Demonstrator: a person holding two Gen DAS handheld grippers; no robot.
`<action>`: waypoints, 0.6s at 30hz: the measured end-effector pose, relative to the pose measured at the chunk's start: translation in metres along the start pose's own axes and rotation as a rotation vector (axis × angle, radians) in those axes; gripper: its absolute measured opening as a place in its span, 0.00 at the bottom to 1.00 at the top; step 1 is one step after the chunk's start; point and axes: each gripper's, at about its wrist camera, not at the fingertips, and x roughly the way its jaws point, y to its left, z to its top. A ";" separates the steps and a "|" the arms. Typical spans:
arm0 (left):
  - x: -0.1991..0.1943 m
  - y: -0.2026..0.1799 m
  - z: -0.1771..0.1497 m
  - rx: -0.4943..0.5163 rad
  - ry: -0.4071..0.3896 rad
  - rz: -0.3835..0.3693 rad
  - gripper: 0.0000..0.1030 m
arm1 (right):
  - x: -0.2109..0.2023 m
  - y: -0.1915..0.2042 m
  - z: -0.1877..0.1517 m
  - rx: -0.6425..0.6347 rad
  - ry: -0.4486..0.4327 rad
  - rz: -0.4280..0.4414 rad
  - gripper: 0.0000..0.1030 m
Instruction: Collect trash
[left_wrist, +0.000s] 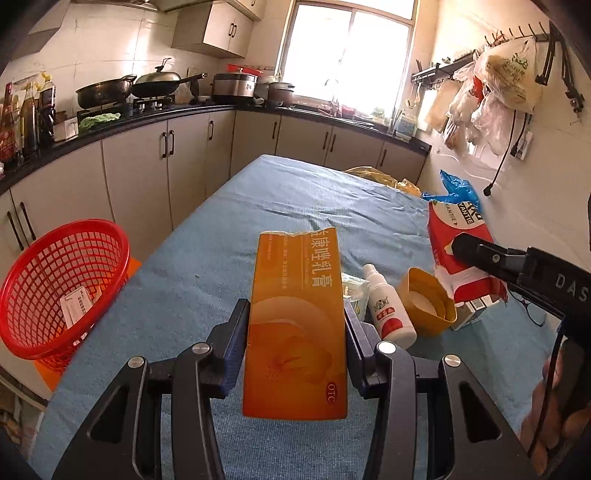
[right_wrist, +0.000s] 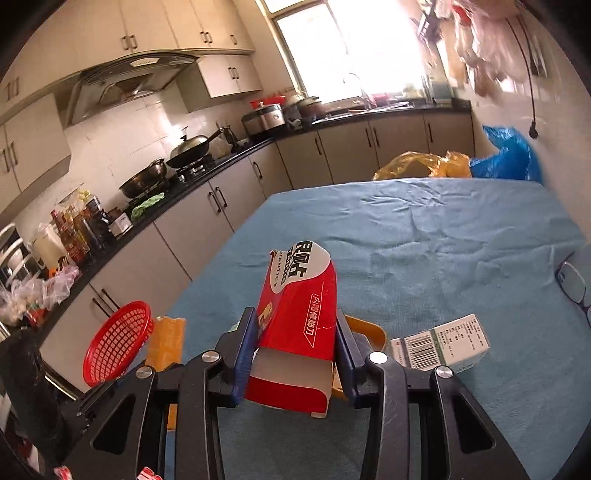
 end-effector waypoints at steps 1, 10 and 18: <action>-0.001 0.001 0.000 -0.005 -0.006 0.000 0.44 | -0.001 0.002 -0.001 -0.008 -0.002 -0.001 0.41; -0.004 0.007 0.000 -0.025 -0.019 -0.001 0.44 | 0.000 0.003 -0.004 -0.030 -0.006 -0.029 0.41; -0.005 0.008 -0.001 -0.025 -0.019 -0.005 0.44 | 0.002 0.006 -0.005 -0.040 -0.002 -0.034 0.41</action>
